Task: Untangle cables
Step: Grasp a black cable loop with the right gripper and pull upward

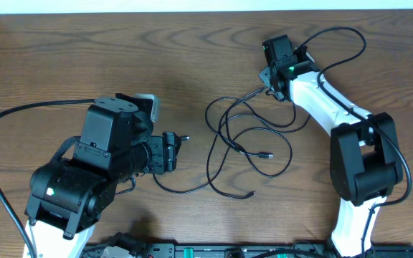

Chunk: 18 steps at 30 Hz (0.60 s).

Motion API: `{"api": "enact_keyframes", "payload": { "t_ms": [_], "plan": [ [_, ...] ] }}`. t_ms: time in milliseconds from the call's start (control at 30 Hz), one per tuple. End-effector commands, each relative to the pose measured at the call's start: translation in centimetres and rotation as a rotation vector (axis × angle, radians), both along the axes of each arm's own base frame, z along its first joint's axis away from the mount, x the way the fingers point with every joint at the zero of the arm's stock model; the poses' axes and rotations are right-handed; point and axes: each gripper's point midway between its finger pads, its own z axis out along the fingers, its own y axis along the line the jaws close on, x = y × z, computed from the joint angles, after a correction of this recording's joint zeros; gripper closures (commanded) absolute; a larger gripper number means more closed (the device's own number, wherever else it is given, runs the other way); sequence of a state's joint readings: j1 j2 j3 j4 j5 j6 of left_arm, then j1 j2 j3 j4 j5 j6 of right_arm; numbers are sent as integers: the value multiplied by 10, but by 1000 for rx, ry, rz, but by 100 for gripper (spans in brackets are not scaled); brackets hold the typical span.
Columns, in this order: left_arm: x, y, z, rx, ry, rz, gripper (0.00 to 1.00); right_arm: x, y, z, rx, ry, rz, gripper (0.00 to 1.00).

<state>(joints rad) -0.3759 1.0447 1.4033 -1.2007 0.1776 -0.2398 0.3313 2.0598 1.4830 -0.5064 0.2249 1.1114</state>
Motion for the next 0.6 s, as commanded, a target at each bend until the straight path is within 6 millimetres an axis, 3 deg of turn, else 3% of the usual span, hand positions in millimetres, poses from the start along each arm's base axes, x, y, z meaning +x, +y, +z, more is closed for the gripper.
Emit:
{"api": "enact_keyframes", "payload": {
  "t_ms": [0,133,233,433,567],
  "plan": [
    [1,1,5,-5,-12,9,27,-3,-9,-18,-32,31,-33,67],
    [1,1,5,-5,-12,9,27,-6,-9,-34,-40,64,-31,71],
    [1,1,5,-6,-12,9,27,-7,-10,-39,-44,74,-32,99],
    [1,1,5,-5,-12,9,27,-6,6,-33,6,84,77,99],
    [1,1,5,-5,-12,9,27,-5,23,-10,85,64,221,99]
  ]
}}
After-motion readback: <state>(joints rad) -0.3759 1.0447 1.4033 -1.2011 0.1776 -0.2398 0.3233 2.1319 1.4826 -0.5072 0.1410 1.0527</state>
